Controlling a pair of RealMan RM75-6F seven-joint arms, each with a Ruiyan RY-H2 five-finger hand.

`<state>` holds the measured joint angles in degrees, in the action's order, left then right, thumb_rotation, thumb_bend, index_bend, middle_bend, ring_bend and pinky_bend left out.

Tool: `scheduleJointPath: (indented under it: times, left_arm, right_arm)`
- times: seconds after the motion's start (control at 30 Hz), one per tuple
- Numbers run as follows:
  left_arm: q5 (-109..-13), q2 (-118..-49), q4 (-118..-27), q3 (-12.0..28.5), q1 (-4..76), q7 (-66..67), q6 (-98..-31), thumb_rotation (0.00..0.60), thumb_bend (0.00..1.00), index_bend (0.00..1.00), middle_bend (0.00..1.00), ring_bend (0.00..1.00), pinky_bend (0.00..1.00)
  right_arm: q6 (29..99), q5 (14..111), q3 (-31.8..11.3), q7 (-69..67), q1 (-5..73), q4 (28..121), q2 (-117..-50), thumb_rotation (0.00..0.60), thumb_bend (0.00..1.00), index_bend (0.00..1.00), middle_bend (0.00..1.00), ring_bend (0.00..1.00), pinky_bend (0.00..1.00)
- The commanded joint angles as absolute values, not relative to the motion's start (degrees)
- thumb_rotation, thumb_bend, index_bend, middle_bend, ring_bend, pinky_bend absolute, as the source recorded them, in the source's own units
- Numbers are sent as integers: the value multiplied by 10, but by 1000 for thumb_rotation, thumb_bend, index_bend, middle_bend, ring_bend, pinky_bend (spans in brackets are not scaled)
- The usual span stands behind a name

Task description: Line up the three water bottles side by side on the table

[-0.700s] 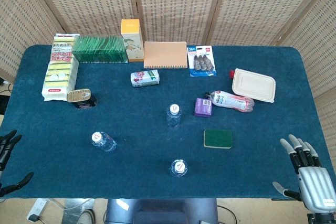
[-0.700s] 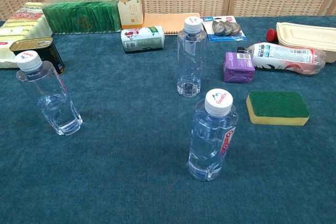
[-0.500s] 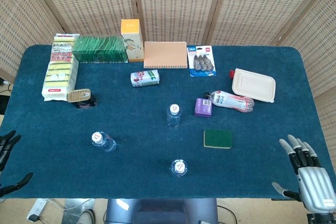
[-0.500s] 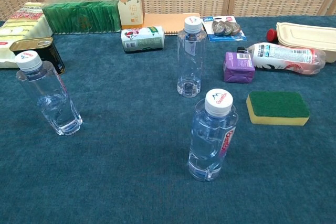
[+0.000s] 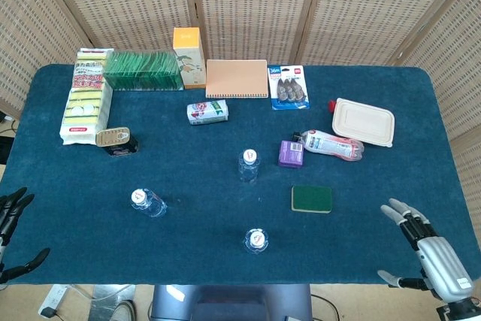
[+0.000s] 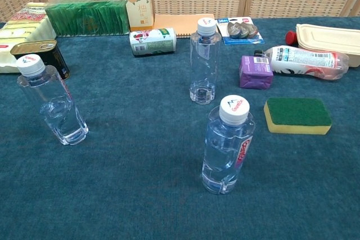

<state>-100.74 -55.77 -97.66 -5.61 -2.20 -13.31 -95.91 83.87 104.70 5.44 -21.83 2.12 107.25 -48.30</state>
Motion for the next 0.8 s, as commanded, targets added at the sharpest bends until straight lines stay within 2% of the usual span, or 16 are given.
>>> scheduleJointPath:
  times: [0.03,0.27,0.5,0.8]
  left_arm:
    - [-1007,-558,-978,-56,-22,-132,-959,600,223,0,0,0,0]
    - [-1005,-558,-981,-55,-20,-125,-952,600,223,0,0,0,0]
    - [-999,-557,-980,-53,-18,-130,-949,600,224,0,0,0,0]
    - [-994,-555,-979,-51,-17,-137,-947,600,223,0,0,0,0]
  right_arm:
    - [788,1119,84,-363,87,975,-490,600,7,98,49,0,0]
    - [760,1158,101,-461,147,918,-544,600,6,99,51,0,9]
    - [729,1153,99,-470,193,910,-586,600,8,99,51,0,11]
    - [731,1138,89,-452,215,889,-663,600,11,98,45,0,11]
